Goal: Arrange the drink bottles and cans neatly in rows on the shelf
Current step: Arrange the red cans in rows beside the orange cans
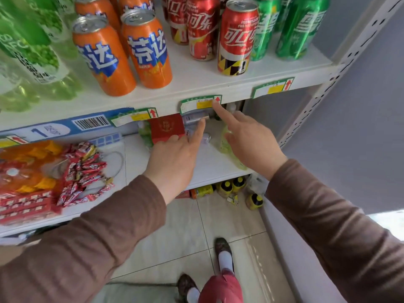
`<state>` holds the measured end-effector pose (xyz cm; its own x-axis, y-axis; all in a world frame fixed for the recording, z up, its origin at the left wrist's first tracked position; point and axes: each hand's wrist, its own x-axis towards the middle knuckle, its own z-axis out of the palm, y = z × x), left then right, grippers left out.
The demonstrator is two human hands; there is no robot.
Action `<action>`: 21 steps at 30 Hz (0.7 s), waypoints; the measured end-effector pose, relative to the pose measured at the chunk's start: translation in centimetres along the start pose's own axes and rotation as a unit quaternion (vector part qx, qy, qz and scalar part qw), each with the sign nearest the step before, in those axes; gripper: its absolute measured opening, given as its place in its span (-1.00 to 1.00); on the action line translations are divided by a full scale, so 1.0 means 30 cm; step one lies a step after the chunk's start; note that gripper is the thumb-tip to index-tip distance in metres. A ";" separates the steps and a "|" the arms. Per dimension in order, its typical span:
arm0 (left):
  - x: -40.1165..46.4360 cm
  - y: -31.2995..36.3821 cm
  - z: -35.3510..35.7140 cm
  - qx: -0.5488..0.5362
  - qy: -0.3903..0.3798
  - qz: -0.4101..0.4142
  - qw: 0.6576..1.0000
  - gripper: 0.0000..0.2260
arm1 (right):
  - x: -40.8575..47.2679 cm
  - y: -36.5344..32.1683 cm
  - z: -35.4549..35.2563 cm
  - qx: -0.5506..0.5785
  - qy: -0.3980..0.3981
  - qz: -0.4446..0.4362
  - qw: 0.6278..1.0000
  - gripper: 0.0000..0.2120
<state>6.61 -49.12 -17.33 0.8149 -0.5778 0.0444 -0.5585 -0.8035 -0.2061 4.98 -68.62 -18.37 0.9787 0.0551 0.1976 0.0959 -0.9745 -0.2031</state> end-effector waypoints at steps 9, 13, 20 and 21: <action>0.042 -0.011 0.028 0.017 -0.004 -0.039 0.999 0.00 | 0.026 0.009 0.031 -0.041 0.009 0.009 0.999 -0.15; 0.051 -0.014 0.028 0.023 -0.005 -0.052 0.998 -0.03 | 0.026 0.014 0.040 -0.065 0.013 0.007 0.998 -0.13; 0.059 -0.018 0.017 0.025 -0.024 -0.063 0.997 -0.04 | 0.031 0.007 0.049 -0.077 0.009 0.012 0.997 -0.12; 0.060 -0.017 0.016 0.025 -0.024 -0.064 0.997 -0.05 | 0.031 0.007 0.049 -0.082 0.009 0.013 0.996 -0.11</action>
<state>8.42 -49.68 -17.60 0.8864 -0.4622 0.0266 -0.4419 -0.8617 -0.2494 6.17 -68.45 -19.65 0.9769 0.0274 0.2121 0.0385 -0.9981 -0.0488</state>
